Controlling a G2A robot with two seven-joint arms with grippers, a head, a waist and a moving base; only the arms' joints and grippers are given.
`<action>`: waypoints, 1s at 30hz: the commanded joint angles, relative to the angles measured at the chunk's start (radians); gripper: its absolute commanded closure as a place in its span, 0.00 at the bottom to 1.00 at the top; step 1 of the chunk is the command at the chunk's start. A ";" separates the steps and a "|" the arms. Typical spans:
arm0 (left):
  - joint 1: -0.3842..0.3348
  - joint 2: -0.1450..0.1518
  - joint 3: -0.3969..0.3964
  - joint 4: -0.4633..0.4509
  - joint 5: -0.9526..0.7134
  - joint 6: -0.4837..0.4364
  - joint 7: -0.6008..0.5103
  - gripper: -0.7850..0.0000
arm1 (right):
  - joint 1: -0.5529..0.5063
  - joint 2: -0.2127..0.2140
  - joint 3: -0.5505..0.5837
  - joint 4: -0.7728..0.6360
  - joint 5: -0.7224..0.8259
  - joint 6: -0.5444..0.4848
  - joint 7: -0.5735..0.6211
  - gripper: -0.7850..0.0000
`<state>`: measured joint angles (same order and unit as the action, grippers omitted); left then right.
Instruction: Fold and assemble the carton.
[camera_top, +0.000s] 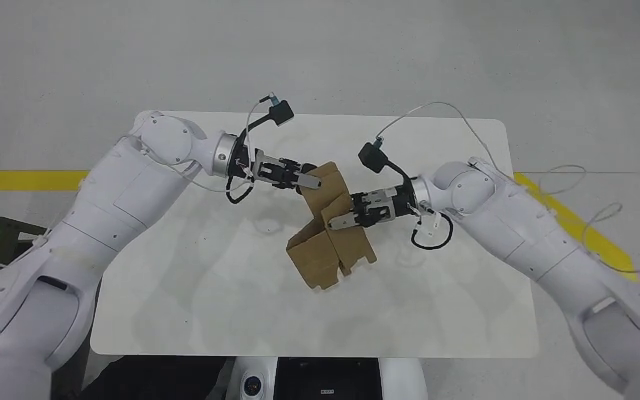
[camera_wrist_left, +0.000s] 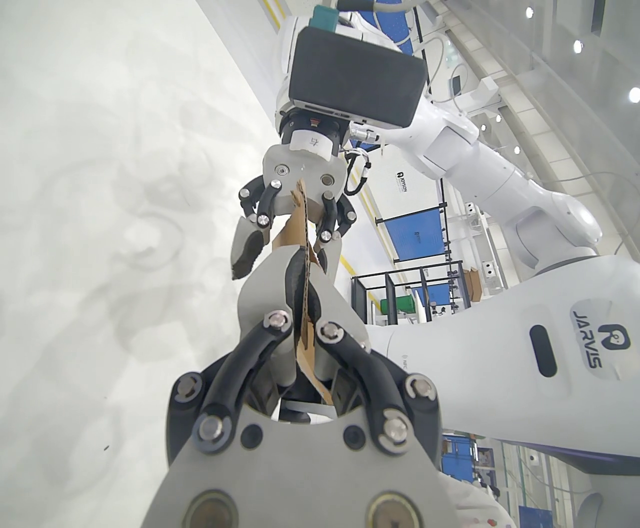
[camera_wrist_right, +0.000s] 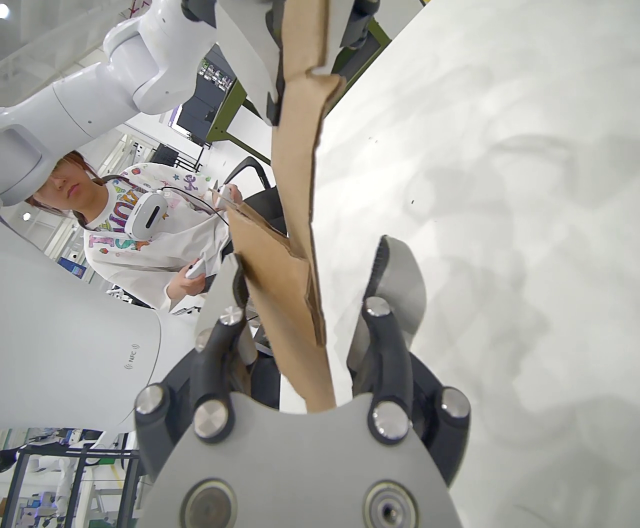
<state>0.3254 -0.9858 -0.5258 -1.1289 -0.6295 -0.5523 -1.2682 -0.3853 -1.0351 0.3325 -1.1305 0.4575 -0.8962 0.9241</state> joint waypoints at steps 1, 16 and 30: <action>-0.004 0.000 0.008 0.001 0.004 -0.003 0.003 1.00 | 0.010 0.000 -0.025 0.007 0.014 -0.010 -0.010 1.00; -0.040 0.019 0.040 -0.015 0.026 -0.086 0.086 0.00 | 0.078 -0.002 -0.163 0.035 0.112 -0.067 -0.067 1.00; 0.016 0.079 0.032 -0.035 0.100 -0.228 0.228 0.00 | 0.072 -0.010 -0.124 0.145 0.299 -0.116 -0.116 1.00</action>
<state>0.3381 -0.9088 -0.4961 -1.1597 -0.5313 -0.7779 -1.0427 -0.3107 -1.0444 0.2001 -0.9948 0.7438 -1.0125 0.8076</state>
